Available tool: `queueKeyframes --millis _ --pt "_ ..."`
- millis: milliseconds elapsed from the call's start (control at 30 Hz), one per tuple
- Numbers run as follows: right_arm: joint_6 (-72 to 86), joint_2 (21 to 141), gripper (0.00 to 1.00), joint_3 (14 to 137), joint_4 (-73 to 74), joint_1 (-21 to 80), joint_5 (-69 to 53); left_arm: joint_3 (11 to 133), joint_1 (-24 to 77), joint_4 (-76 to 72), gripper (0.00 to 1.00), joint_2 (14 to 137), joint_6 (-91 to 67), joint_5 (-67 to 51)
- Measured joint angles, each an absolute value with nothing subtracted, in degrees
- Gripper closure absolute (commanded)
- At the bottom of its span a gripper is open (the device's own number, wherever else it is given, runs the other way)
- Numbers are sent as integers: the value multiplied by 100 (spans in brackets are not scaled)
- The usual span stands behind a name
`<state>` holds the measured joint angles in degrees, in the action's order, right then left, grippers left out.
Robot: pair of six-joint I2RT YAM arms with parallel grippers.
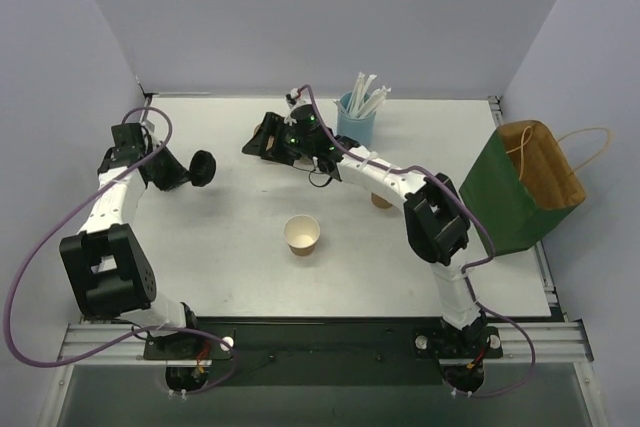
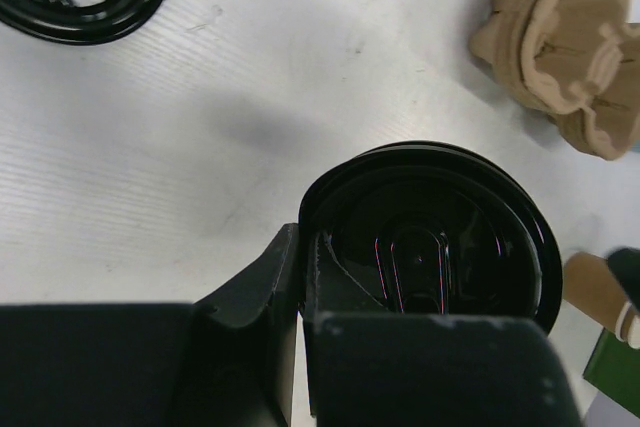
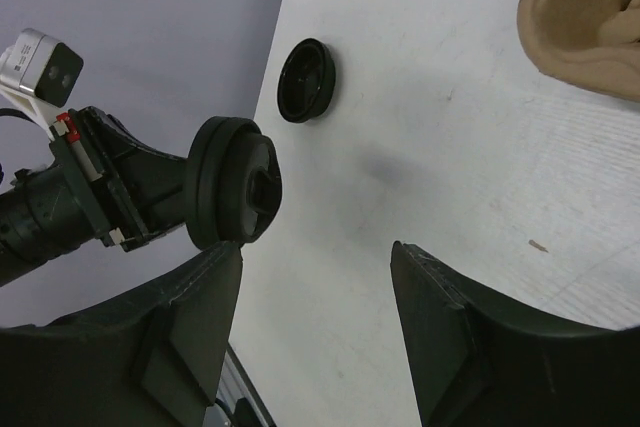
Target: Pack the takeout coffee
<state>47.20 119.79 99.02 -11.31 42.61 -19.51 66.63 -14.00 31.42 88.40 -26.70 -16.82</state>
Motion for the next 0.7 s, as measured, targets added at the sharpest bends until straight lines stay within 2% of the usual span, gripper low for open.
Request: queueKeyframes --millis 367,700 --pt "5734 12783 39 10149 -2084 4283 -2711 6206 -1267 2324 100 8661 -2718 -2335" --pt "6016 12835 40 10276 -2355 4359 -2974 6204 -1081 2250 100 8661 -2657 -2340"
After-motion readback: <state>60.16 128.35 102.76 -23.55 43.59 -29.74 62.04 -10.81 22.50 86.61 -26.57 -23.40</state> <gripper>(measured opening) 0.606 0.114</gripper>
